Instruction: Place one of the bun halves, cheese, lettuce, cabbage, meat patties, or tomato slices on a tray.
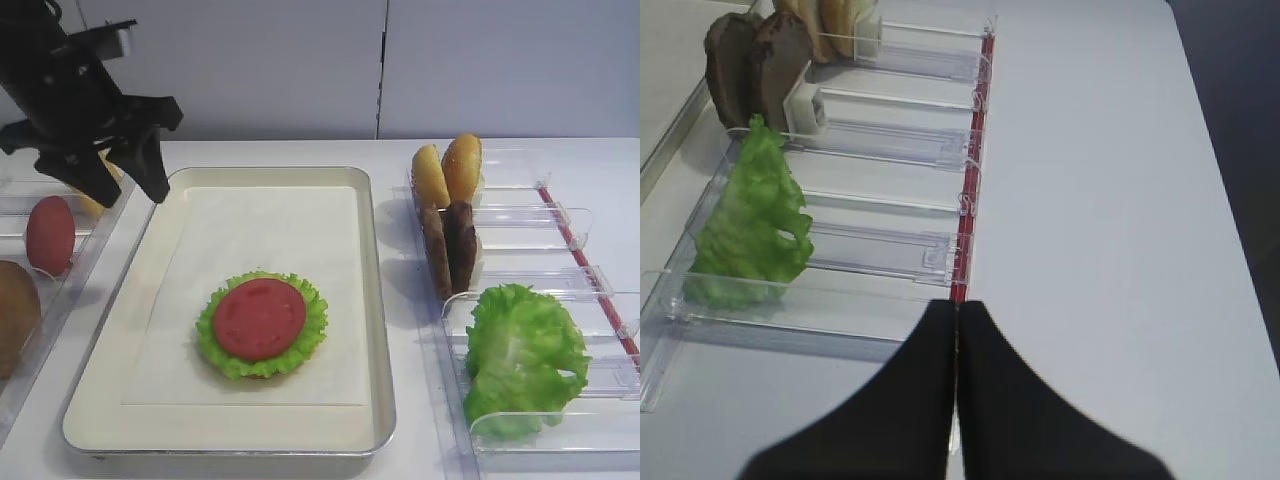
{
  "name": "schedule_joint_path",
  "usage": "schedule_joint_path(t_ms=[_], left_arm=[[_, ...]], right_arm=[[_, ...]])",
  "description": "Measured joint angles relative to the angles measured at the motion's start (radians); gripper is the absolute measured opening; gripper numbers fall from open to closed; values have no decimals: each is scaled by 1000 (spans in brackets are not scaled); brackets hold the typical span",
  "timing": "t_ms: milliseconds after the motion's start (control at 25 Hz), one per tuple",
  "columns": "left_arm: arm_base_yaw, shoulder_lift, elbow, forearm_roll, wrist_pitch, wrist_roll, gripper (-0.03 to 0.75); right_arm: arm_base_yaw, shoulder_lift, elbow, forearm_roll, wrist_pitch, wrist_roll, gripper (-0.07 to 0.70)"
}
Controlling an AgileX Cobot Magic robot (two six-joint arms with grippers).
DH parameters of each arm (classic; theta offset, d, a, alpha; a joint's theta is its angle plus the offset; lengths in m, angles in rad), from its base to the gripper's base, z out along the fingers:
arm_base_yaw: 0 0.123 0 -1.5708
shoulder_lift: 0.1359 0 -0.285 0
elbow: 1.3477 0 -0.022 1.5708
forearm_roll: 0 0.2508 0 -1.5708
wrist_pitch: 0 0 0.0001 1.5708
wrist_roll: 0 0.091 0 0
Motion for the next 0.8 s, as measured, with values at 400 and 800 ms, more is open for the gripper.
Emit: schedule_joint_path(t_ms=[400, 800], left_arm=[[0, -224, 43, 254, 19, -87, 386], [0, -669, 400, 293, 30, -92, 386]], right_arm=[[0, 0, 0, 0, 0, 0, 259], [0, 0, 0, 0, 2, 0, 259]])
